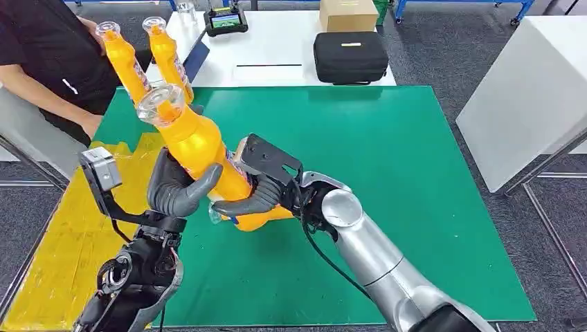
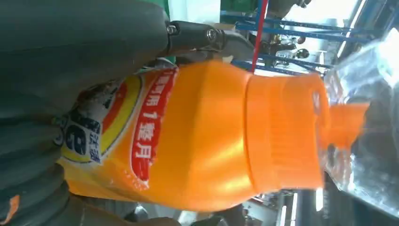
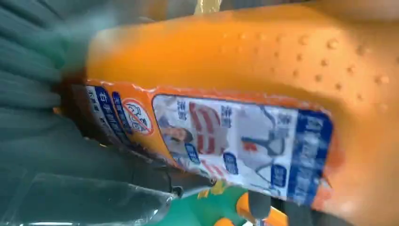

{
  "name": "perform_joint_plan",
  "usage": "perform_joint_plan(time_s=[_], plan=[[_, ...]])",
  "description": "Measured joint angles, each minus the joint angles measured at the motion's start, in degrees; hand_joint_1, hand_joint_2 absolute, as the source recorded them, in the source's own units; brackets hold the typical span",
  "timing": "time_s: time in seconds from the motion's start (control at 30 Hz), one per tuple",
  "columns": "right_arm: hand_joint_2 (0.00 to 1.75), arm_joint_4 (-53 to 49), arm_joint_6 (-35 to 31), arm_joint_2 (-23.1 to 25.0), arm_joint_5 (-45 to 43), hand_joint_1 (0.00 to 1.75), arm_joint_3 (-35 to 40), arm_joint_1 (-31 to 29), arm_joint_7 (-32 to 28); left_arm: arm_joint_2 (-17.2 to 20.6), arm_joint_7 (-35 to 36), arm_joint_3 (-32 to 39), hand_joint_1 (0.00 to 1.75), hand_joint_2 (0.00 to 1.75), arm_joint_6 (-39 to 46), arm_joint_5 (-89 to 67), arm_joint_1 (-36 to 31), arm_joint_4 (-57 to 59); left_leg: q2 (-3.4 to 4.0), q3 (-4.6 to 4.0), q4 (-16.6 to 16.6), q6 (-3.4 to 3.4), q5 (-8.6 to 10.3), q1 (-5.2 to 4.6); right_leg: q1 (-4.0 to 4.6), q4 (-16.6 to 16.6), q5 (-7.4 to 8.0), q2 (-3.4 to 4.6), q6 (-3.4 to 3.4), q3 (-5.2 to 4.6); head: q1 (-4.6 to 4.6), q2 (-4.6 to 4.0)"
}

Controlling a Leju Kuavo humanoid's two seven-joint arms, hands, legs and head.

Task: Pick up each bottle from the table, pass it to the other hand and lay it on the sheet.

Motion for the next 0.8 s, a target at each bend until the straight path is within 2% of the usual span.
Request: perform_joint_plan(time_s=[0.5, 0.53, 0.57, 0.6, 0.8], plan=[[1.75, 0.13, 0.9, -0.07, 1.14, 1.75, 1.09, 0.0, 0.83, 0.0, 0.17, -0.5, 0.0, 1.75, 0.33, -0.83, -0.08, 0.72, -0.01, 0.0, 0.0, 0.0, 0.0, 0.0, 0.0, 0.0, 0.0, 0.0, 0.0, 0.0, 0.04, 0.0], [1.75, 0.13, 0.94, -0.04, 1.25, 1.75, 1.36, -0.01, 0.9, 0.0, 0.17, -0.5, 0.38, 1.75, 0.44, -0.87, -0.08, 0.85, -0.01, 0.0, 0.0, 0.0, 0.0, 0.0, 0.0, 0.0, 0.0, 0.0, 0.0, 0.0, 0.04, 0.0], [1.75, 0.13, 1.01, -0.04, 1.4, 1.75, 1.75, -0.01, 1.03, 0.0, 0.15, -0.5, 1.52, 1.75, 0.66, -0.9, -0.04, 0.96, -0.01, 0.0, 0.0, 0.0, 0.0, 0.0, 0.0, 0.0, 0.0, -0.01, 0.0, 0.0, 0.02, 0.0], [1.75, 0.13, 1.03, -0.04, 1.47, 1.75, 1.9, -0.01, 1.07, 0.0, 0.15, -0.5, 1.75, 1.75, 0.77, -0.9, 0.04, 1.03, -0.01, 0.0, 0.0, 0.0, 0.0, 0.0, 0.0, 0.0, 0.0, -0.01, 0.0, 0.0, 0.04, 0.0], [1.75, 0.11, 1.03, -0.09, 1.6, 1.75, 2.82, -0.07, 1.22, 0.0, -0.42, -0.63, 1.75, 1.75, 1.16, -1.49, 0.31, 1.12, -0.01, -0.01, 0.0, 0.0, 0.0, 0.0, 0.0, 0.0, 0.0, 0.0, 0.0, -0.01, 0.02, 0.0]])
